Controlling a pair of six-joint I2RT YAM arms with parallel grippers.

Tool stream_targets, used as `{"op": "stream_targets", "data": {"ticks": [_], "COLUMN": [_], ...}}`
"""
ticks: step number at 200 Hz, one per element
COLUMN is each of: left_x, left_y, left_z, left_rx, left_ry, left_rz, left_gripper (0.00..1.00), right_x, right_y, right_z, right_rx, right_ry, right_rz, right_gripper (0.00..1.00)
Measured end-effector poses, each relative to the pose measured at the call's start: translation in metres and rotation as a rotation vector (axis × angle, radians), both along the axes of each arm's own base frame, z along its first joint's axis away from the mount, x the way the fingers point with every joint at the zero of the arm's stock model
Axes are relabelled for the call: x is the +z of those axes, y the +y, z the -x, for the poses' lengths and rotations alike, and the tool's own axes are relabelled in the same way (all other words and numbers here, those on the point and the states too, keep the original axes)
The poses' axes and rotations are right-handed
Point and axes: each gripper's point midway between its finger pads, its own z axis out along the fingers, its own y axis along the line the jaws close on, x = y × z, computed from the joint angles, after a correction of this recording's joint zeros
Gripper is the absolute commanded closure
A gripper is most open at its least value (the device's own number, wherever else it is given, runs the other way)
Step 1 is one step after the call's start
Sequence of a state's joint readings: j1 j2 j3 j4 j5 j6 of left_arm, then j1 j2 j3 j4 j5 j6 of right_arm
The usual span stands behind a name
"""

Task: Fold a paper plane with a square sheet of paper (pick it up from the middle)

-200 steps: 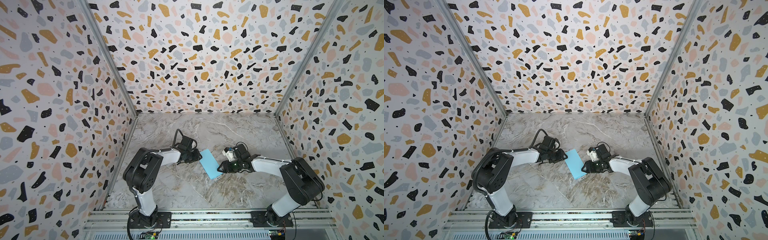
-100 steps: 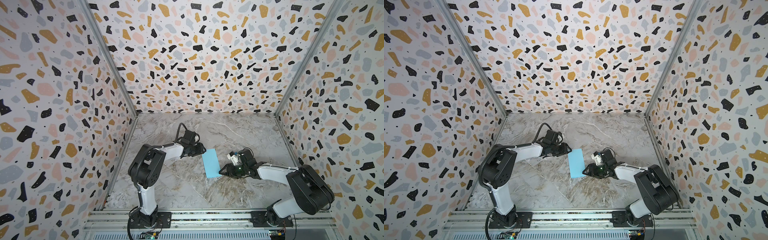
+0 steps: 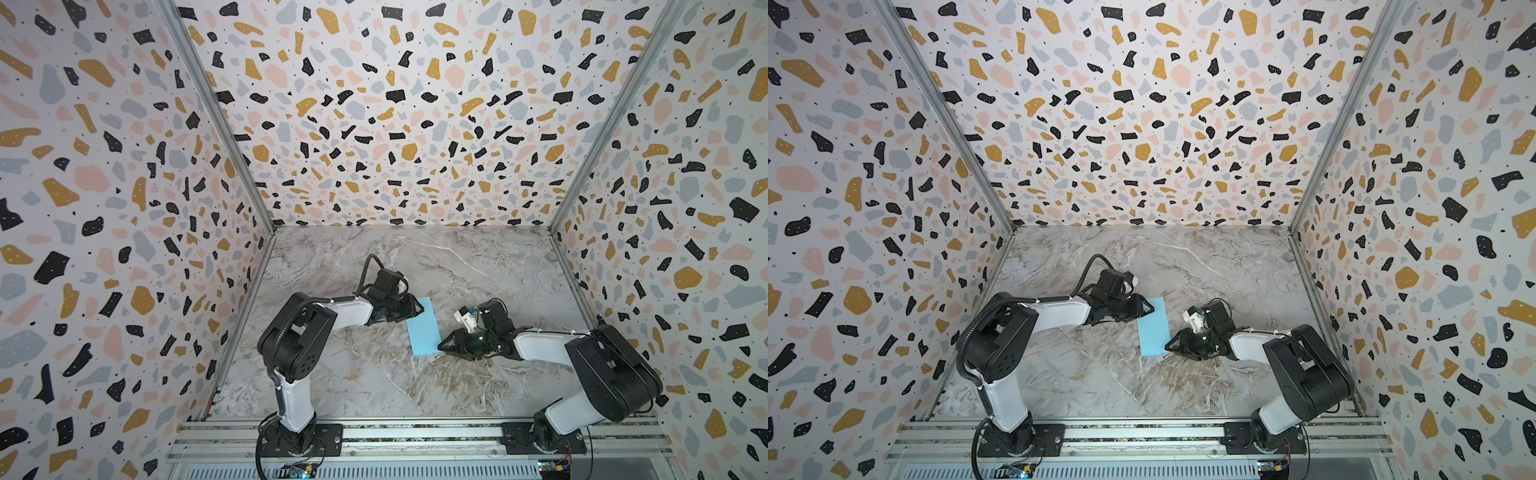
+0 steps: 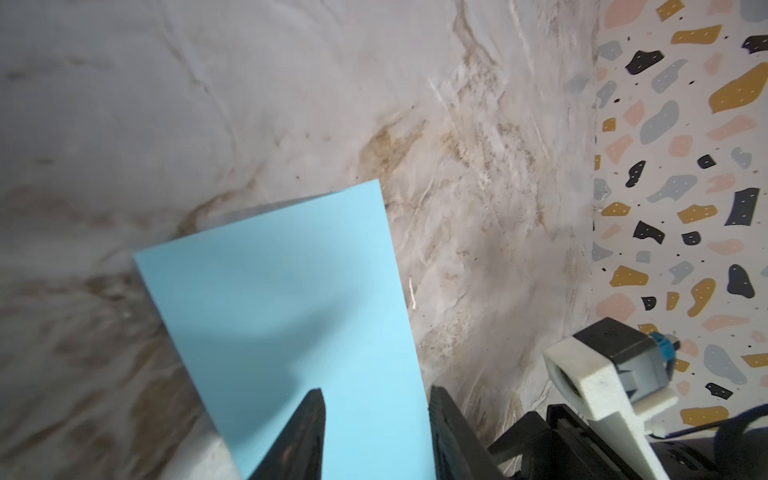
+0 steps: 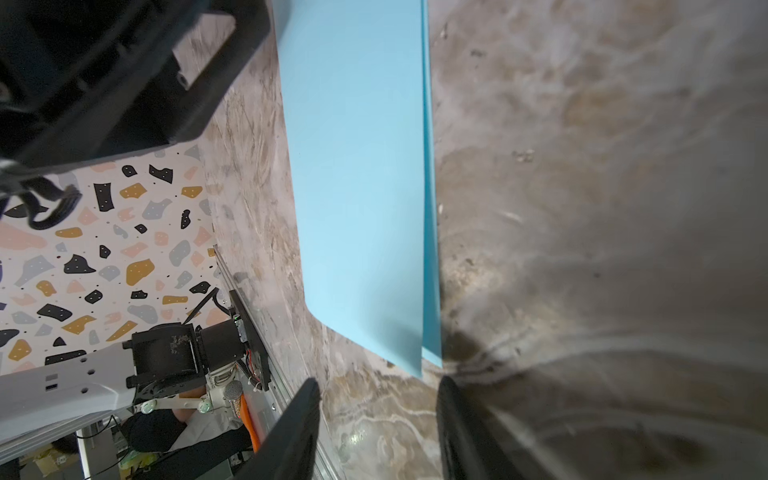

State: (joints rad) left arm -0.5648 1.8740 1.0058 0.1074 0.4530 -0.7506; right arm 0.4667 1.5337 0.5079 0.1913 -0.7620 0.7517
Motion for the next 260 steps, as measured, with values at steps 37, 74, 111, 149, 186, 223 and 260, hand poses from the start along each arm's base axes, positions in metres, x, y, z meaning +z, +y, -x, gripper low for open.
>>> {"op": "stream_targets", "data": {"ticks": [37,74,111,149,186,223,260], "left_x": [-0.012,-0.013,-0.013,-0.013,-0.01,-0.003,-0.002], "left_y": [0.001,0.001,0.001,0.001,0.0,-0.001,-0.002], "left_z": [0.002,0.002,0.002,0.002,0.002,0.003,0.004], "left_rx": [0.001,0.001,0.0,-0.002,-0.007,-0.014,-0.018], "left_ry": [0.025,0.026,0.025,0.024,0.02,0.011,0.013], "left_rz": [-0.013,-0.014,-0.012,-0.009,-0.003,0.011,0.016], "left_gripper": [0.57,0.57,0.57,0.55,0.53,0.51,0.5], "right_x": [-0.002,-0.004,-0.004,-0.003,-0.002,0.001,-0.002], "right_y": [0.002,0.004,0.005,0.005,0.001,0.003,0.007], "right_z": [0.001,0.002,0.0,-0.003,-0.01,-0.011,-0.011], "right_rx": [0.011,0.014,0.012,-0.004,-0.036,-0.021,0.004], "right_ry": [0.014,0.025,0.026,0.031,0.027,0.021,0.027], "right_rz": [-0.015,-0.024,-0.035,-0.041,-0.038,-0.057,-0.06], "right_gripper": [0.56,0.59,0.58,0.55,0.56,0.57,0.59]}}
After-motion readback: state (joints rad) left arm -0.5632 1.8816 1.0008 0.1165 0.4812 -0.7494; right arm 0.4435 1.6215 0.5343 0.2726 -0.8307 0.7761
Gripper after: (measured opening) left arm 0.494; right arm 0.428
